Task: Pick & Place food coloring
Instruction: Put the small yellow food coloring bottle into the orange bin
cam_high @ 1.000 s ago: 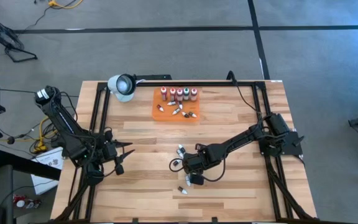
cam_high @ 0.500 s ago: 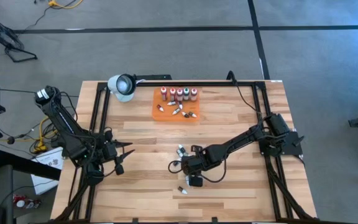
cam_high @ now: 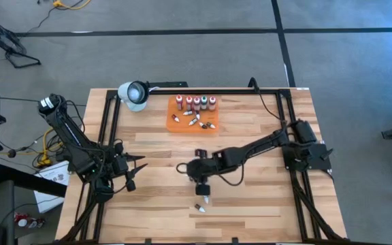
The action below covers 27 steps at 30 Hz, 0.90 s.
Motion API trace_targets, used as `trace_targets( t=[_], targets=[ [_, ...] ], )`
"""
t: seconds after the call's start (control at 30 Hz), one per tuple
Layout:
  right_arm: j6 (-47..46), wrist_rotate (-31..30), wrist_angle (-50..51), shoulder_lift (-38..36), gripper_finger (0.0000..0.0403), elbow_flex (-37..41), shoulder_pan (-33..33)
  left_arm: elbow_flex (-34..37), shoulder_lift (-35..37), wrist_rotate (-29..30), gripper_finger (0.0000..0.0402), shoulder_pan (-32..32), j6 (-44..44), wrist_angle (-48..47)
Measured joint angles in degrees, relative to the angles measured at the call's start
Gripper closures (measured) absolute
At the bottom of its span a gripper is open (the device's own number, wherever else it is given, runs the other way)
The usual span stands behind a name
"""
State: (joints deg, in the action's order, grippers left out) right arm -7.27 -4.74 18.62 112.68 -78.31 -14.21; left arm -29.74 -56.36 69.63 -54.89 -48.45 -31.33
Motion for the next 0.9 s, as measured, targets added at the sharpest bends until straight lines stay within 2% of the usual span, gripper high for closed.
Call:
trace_targets(
  t=[0.2,0.33,0.5,0.7,0.9],
  targets=[
    [8.8,-5.5,-5.6,0.0,0.033,-3.2,4.4,0.0,0.0,0.0,0.0269,0.0,-0.1,0.0],
    [10.0,-10.7,-6.0,0.0,0.033,-5.4,8.9,0.0,0.0,0.0,0.0269,0.0,-0.1,0.0],
    [2.2,-15.5,-5.5,0.0,0.033,-6.0,15.6,0.0,0.0,0.0,0.0269,0.0,0.1,0.0],
    [-9.7,-16.2,-1.9,0.0,0.033,-5.0,22.4,0.0,0.0,-0.1,0.0269,0.0,0.3,0.0],
    [-17.2,-16.4,4.9,0.1,0.033,-3.7,25.3,0.0,0.0,-0.1,0.0269,0.0,0.4,0.0]
  ],
)
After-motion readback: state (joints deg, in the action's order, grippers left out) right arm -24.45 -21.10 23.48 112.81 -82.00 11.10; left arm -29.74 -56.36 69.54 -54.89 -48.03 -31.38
